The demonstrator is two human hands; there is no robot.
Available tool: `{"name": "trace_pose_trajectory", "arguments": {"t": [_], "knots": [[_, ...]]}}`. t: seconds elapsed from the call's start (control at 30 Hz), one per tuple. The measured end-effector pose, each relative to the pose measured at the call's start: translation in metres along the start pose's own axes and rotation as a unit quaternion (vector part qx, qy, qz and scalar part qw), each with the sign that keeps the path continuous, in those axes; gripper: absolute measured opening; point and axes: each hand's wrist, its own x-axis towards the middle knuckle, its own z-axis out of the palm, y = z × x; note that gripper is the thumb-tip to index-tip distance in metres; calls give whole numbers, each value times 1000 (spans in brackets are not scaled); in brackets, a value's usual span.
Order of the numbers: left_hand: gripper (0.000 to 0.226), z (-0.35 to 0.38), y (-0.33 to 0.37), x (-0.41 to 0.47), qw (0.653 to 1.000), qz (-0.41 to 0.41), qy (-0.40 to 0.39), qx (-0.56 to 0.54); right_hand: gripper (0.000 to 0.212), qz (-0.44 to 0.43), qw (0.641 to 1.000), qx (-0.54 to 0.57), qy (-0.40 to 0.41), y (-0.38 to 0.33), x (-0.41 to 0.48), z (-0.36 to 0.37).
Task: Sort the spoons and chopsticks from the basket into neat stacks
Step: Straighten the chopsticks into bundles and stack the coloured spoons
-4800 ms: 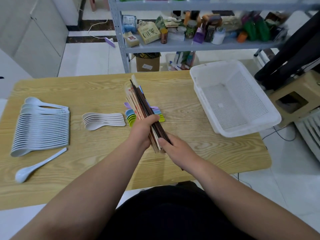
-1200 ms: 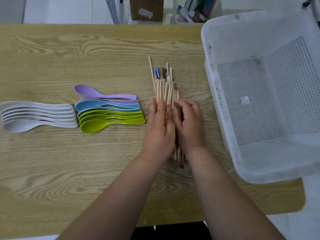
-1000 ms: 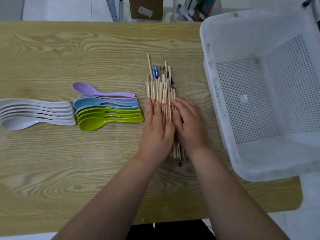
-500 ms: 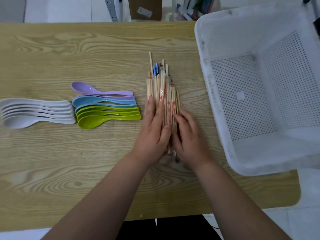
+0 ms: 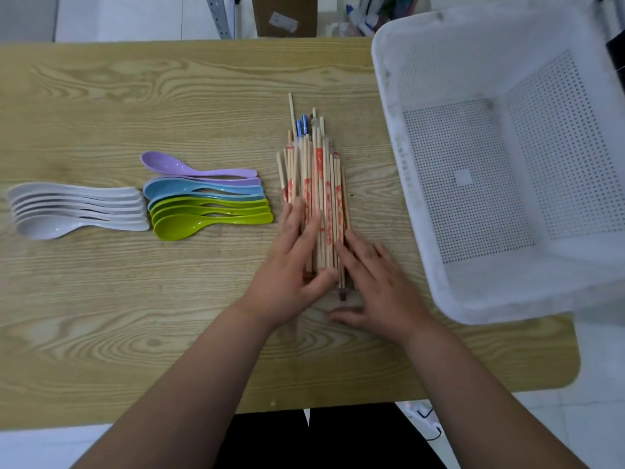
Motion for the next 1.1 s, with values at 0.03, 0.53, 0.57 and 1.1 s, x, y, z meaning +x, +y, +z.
{"name": "trace_pose_trajectory", "arguments": {"t": [0.03,0.53,0.57,1.1], "knots": [[91,-3,-4,-6,999,23,-28,25,101,-8,1000,6,1,2,-4,0],[81,-10,-31,12,986,126,-33,108,68,-24,992,44,118,13,15,0],[81,-10,-32,12,985,129,-30,109,67,-23,991,44,122,13,15,-1],[86,-8,-28,7,986,111,-24,120,65,6,996,19,83,6,14,-3]]}}
